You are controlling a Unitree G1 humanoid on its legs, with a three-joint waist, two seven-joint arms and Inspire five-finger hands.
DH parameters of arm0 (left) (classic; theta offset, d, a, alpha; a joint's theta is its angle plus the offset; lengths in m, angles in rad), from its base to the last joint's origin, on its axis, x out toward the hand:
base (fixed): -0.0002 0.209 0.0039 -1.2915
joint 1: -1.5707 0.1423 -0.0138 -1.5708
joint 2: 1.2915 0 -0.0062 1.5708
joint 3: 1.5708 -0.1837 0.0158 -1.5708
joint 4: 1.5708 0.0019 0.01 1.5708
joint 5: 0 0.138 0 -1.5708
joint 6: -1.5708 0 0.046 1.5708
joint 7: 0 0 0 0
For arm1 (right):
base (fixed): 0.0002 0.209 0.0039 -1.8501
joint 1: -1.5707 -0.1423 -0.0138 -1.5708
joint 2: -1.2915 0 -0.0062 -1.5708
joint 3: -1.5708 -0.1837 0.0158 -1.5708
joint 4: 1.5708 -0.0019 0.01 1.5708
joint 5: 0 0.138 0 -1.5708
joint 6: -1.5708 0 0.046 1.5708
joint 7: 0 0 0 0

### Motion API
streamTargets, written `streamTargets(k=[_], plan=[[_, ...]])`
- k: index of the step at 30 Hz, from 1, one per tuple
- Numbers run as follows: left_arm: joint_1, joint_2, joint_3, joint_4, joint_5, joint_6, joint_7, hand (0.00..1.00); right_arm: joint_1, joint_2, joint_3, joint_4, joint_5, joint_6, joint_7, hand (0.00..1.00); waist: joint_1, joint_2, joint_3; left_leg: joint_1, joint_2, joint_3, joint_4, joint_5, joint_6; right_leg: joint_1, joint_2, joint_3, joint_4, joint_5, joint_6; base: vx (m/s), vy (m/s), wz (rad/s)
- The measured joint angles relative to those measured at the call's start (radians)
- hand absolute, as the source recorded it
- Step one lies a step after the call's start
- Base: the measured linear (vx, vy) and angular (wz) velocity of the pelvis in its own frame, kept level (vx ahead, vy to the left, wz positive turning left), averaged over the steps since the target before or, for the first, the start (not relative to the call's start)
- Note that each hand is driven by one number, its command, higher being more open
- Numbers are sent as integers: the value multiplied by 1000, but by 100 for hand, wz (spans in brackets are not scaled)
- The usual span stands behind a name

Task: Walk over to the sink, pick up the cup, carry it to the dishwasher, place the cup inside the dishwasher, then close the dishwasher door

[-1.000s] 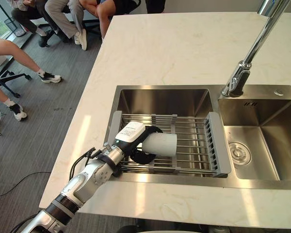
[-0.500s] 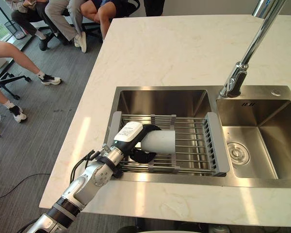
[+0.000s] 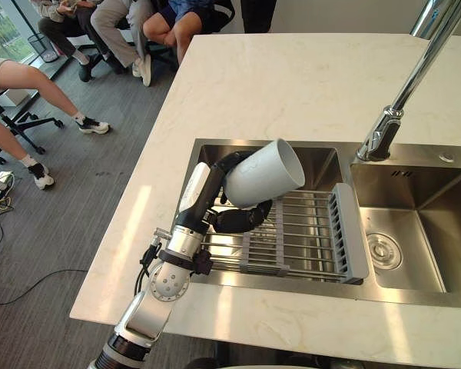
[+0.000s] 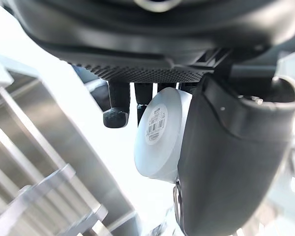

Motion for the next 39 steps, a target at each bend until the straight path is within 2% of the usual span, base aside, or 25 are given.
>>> streamTargets(k=[5, 12, 15, 18, 20, 22, 26, 27, 28, 29, 30, 31, 32, 33, 34, 35, 36, 37, 38, 39], plan=[[53, -51, 34, -37, -109, -1, 37, 0, 6, 10, 0, 5, 0, 0, -6, 100, 17, -12, -10, 5, 2, 1, 0, -1, -1, -2, 0, 2, 15, -9, -1, -6, -1, 0], [125, -113, 84, -80, -255, -3, 43, 0, 11, 22, 1, 7, 2, 0, -16, 100, 30, -34, -32, 1, 3, 2, 4, -3, -3, -6, 0, 4, 17, -9, -1, 0, 0, 0], [149, -134, 88, -104, -288, -3, 42, 0, 11, 26, 3, 7, 2, 0, -16, 100, 51, -39, -38, -6, 6, 14, 11, -9, -5, -19, 1, 16, 26, -11, -1, -29, 0, -10], [180, -148, 98, -122, -301, -9, 39, 0, 3, 28, 9, 7, 2, 4, -16, 100, 58, -40, -38, -9, 8, 26, 17, -12, -6, -31, 2, 31, 34, -11, -1, -22, 3, -16], [191, -156, 105, -122, -318, -9, 40, 0, -6, 33, 20, 7, 0, 8, -17, 100, 71, -40, -38, -26, 13, 48, 45, -28, -6, -69, 0, 54, 82, -26, 0, -36, 12, -34], [198, -159, 104, -122, -319, -9, 47, 0, -26, 34, 45, 7, -2, 14, -17, 100, 79, -42, -34, -48, 12, 71, 96, -49, -3, -139, -12, 93, 211, -70, 8, -34, 15, -34], [185, -173, 90, -122, -316, -9, 54, 0, -36, 38, 62, -3, -2, 16, -18, 100, 64, -39, -28, -73, 10, 48, 163, -70, 7, -175, -20, 186, 324, -99, 20, -73, 41, 16], [169, -175, 63, -121, -316, -10, 65, 0, -37, 36, 78, -7, -2, 16, -23, 100, 62, -43, -27, -100, 2, 16, 190, -72, 10, -197, -25, 269, 427, -160, 18, -88, 33, 69], [166, -176, 58, -121, -315, -11, 66, 0, -36, 35, 82, -10, -2, 16, -25, 100, 64, -46, -26, -105, -4, -1, 198, -71, 10, -201, -24, 301, 492, -193, 16, -144, -43, 112], [167, -180, 29, -121, -316, -13, 66, 0, -33, 40, 91, -13, -1, 17, -28, 100, 76, -56, -30, -129, -28, -52, 224, -70, 8, -188, -23, 365, 612, -256, 35, -98, -115, 95], [167, -184, 21, -122, -316, -15, 66, 0, -32, 42, 93, -19, -1, 17, -30, 100, 86, -60, -32, -146, -37, -71, 237, -69, 7, -178, -23, 378, 628, -276, 37, -146, -205, 129], [165, -197, 4, -128, -316, -15, 66, 0, -31, 42, 104, -47, -1, 17, -36, 100, 105, -61, -33, -191, -57, -121, 266, -56, -10, -153, -17, 386, 594, -314, 25, -123, -172, 99], [166, -202, -5, -135, -316, -15, 67, 0, -33, 42, 111, -63, 0, 17, -37, 100, 110, -62, -33, -218, -62, -144, 278, -43, -22, -148, -16, 382, 561, -328, 23, -173, -218, 130], [166, -209, -28, -152, -316, -15, 67, 0, -34, 40, 119, -102, 1, 17, -41, 100, 127, -54, -35, -276, -62, -201, 287, -15, -49, -140, -6, 338, 476, -344, 21, -216, -234, 134], [160, -225, -58, -153, -317, -15, 68, 0, -44, 36, 119, -125, 1, 13, -41, 100, 133, -22, -22, -305, -39, -268, 270, 20, -73, -133, 29, 277, 427, -323, 6, -238, -237, 133], [160, -225, -73, -152, -317, -15, 68, 0, -53, 39, 120, -121, 1, 9, -42, 100, 137, -14, -16, -301, -24, -294, 244, 39, -88, -126, 41, 250, 414, -313, -5, -267, -245, 124], [160, -212, -97, -151, -317, -15, 67, 0, -65, 52, 120, -119, 3, 11, -44, 100, 141, -11, -12, -286, 16, -291, 167, 57, -75, -121, 63, 197, 400, -294, -31, -216, -185, 83], [159, -206, -103, -151, -318, -15, 64, 0, -65, 54, 119, -119, 3, 10, -45, 100, 140, -14, -12, -285, 37, -247, 144, 43, -69, -118, 65, 179, 388, -284, -42, -262, -208, 97], [148, -203, -124, -149, -320, -15, 57, 0, -65, 53, 113, -119, 13, 10, -49, 100, 135, -26, -5, -304, 57, -137, 155, 46, -73, -119, 52, 140, 363, -263, -50, -245, -174, 93], [134, -206, -138, -150, -331, -15, 39, 0, -65, 39, 103, -120, 35, 12, -58, 100, 125, -20, -9, -322, 59, -41, 217, 36, -57, -119, 31, 105, 340, -239, -51, -206, -129, 92]])
